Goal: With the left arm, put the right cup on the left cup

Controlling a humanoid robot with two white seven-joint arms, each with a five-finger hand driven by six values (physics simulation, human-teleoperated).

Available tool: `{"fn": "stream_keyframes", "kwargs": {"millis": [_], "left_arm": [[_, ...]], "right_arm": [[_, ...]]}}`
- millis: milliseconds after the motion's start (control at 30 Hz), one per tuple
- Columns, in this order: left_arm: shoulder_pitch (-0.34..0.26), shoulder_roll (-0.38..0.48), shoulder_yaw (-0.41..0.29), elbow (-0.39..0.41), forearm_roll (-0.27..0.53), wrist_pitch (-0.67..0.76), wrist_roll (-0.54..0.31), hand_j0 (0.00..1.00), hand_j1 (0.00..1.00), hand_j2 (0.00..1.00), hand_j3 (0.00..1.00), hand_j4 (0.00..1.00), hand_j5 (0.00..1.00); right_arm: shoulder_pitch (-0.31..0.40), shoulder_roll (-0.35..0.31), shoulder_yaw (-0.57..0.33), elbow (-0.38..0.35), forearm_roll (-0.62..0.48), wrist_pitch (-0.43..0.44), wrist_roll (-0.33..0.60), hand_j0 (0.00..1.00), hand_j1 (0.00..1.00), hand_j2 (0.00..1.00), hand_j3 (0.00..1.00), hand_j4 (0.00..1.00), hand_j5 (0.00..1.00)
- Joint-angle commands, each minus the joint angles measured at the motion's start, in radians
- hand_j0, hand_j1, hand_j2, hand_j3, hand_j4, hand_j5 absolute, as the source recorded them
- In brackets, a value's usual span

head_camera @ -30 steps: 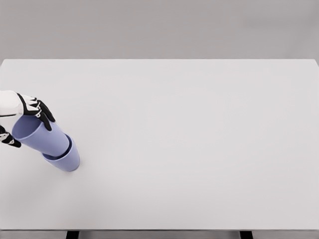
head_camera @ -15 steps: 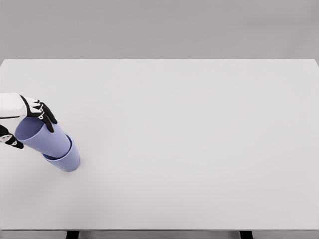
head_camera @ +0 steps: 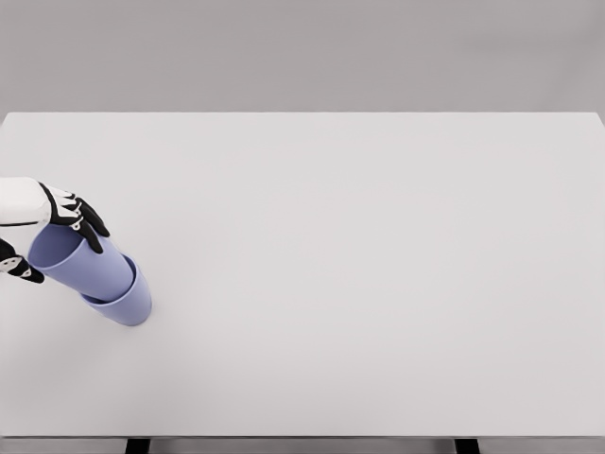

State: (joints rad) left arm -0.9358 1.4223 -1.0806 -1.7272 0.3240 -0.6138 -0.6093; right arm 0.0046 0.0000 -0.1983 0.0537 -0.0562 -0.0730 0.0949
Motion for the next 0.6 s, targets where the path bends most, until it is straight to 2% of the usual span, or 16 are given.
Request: {"fn": "stream_keyframes", "kwargs": {"millis": [0,300,567], "left_arm": [[0.000,0.001,0.002,0.000,0.007,0.003,-0.002,0.81,0.81,0.81,0.81,0.81,0.81],[0.000,0.003,0.002,0.000,0.007,0.003,-0.002,0.87,0.87,0.87,0.87,0.87,0.87],[0.000,0.006,0.002,-0.003,0.007,0.003,-0.002,0.88,0.88,0.88,0.88,0.88,0.88]], "right_arm": [[0.000,0.000,-0.001,0.000,-0.001,0.001,0.000,1.00,1.00,1.00,1.00,1.00,1.00],[0.000,0.000,-0.001,0.000,-0.001,-0.001,0.000,1.00,1.00,1.00,1.00,1.00,1.00],[0.000,0.000,-0.001,0.000,0.001,-0.001,0.000,1.00,1.00,1.00,1.00,1.00,1.00]]}}
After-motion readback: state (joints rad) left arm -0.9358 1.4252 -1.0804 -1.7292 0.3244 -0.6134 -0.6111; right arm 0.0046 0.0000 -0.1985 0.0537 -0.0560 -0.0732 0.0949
